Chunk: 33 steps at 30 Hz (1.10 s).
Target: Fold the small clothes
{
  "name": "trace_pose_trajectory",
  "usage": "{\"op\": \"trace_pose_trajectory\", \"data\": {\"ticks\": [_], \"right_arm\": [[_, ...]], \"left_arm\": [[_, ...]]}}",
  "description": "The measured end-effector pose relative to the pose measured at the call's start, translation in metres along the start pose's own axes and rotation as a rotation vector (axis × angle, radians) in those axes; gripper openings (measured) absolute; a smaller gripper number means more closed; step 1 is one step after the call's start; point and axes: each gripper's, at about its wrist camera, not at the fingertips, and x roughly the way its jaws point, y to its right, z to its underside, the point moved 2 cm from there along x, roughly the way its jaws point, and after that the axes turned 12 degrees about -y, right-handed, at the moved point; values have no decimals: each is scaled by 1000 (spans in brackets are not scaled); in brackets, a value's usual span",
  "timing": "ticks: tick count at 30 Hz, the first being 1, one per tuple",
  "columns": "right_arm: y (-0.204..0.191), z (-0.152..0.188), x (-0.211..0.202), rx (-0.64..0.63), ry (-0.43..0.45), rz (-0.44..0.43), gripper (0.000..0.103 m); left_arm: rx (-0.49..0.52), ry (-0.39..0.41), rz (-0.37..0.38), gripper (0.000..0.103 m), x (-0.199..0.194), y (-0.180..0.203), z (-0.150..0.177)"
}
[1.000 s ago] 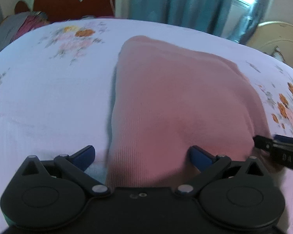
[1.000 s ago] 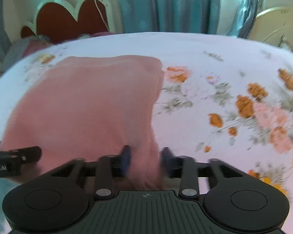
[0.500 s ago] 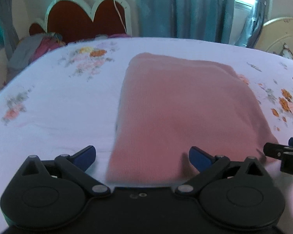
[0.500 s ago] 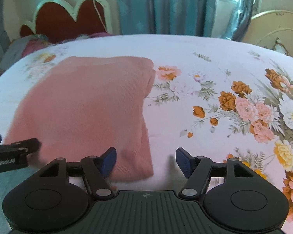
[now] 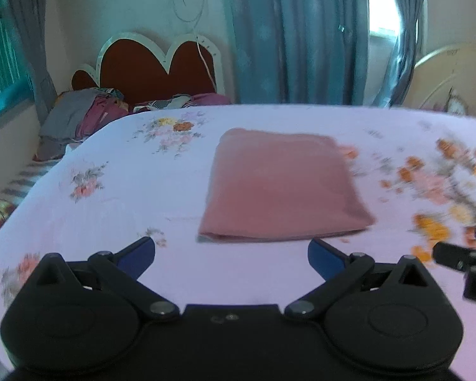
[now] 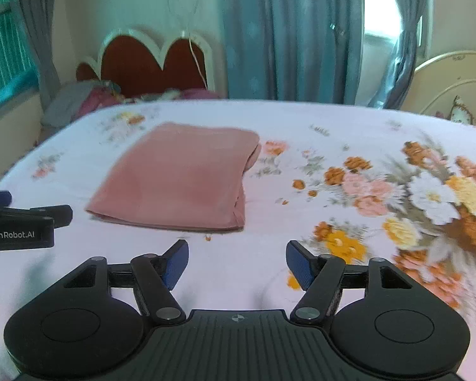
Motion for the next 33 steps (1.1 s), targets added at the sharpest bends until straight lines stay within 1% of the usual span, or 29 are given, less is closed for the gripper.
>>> {"op": "trace_pose_trajectory", "data": {"ticks": [1, 2, 4, 9, 14, 19, 23, 27, 33], "right_arm": [[0, 5, -15, -2, 29, 11, 98], [-1, 11, -34, -12, 69, 18, 100], [-3, 19, -61, -22, 106, 14, 100], [-6, 38, -121, 1, 190, 20, 100], [-7, 55, -156, 2, 241, 13, 100], [-14, 71, -173, -26, 258, 16, 100], [-15, 79, -177, -17, 259, 8, 100], [-15, 83, -181, -14, 263, 12, 100], [-12, 85, -183, -8, 267, 11, 100]], "left_arm": [[-6, 2, 13, 102, -13, 1, 5], [-8, 5, 22, 102, -23, 2, 9], [-9, 16, 28, 103, -43, 4, 19], [-22, 37, 47, 103, -86, 6, 41], [-53, 49, 60, 103, -114, 0, 61], [-81, 51, 63, 103, -130, -8, 74], [-102, 61, 59, 103, -141, -14, 81], [-107, 76, 38, 103, -147, -17, 85], [-110, 75, 38, 103, -149, -19, 86]]}}
